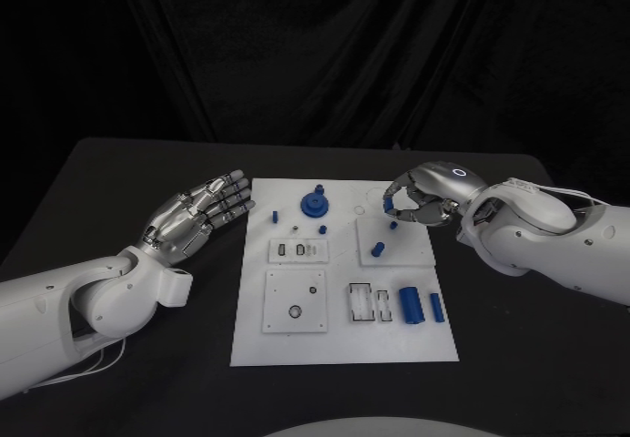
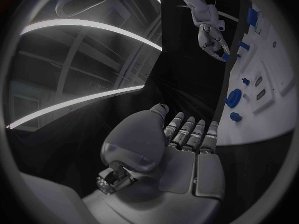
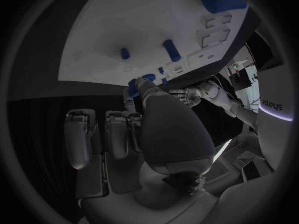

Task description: Assemble the parts on the task board

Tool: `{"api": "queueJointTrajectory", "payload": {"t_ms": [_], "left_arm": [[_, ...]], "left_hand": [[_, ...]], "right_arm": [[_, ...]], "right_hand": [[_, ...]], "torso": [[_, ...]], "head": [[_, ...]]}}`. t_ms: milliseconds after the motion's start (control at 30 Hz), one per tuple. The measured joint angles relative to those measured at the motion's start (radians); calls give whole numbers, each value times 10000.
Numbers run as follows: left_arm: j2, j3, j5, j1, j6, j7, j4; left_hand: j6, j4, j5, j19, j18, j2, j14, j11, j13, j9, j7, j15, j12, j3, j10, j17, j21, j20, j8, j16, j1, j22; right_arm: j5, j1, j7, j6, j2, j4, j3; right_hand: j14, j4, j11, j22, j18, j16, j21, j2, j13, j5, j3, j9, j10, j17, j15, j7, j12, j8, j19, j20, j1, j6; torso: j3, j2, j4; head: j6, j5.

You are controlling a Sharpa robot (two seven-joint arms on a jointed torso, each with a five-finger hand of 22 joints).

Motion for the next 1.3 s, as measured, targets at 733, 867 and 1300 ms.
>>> {"api": "queueJointTrajectory", "payload": {"t_ms": [733,867,1300], "left_arm": [[151,1,1,-1,21,1,-17],[148,1,1,-1,37,1,-11],[143,1,2,-3,81,1,-27]], "left_hand": [[0,0,0,0,-1,0,-1,0,0,0,0,0,0,-1,0,0,0,0,0,12,0,-1],[0,0,0,0,0,0,-1,0,0,0,0,0,0,-1,0,0,0,0,0,12,0,-1],[0,17,0,0,0,0,-1,-1,0,0,0,0,0,16,-1,0,0,0,0,11,0,-1]], "right_arm": [[15,-812,-31,-7,1607,306,1],[-1,-1042,-114,-40,1952,70,21],[-335,-1286,-518,-226,2405,-218,72]], "right_hand": [[-8,-58,146,-2,0,0,-98,-8,6,195,30,64,-2,0,65,105,0,98,0,0,-6,112],[-8,-59,146,-2,1,0,-158,-76,7,232,30,65,-2,0,65,105,0,97,0,0,61,112],[-8,-97,146,-2,0,0,-244,-78,6,371,44,65,-2,0,65,100,0,94,-37,37,60,113]], "torso": [[-25,2,39],[-25,3,21],[-4,17,16]], "head": [[-96,-45],[-139,35],[-221,75]]}}
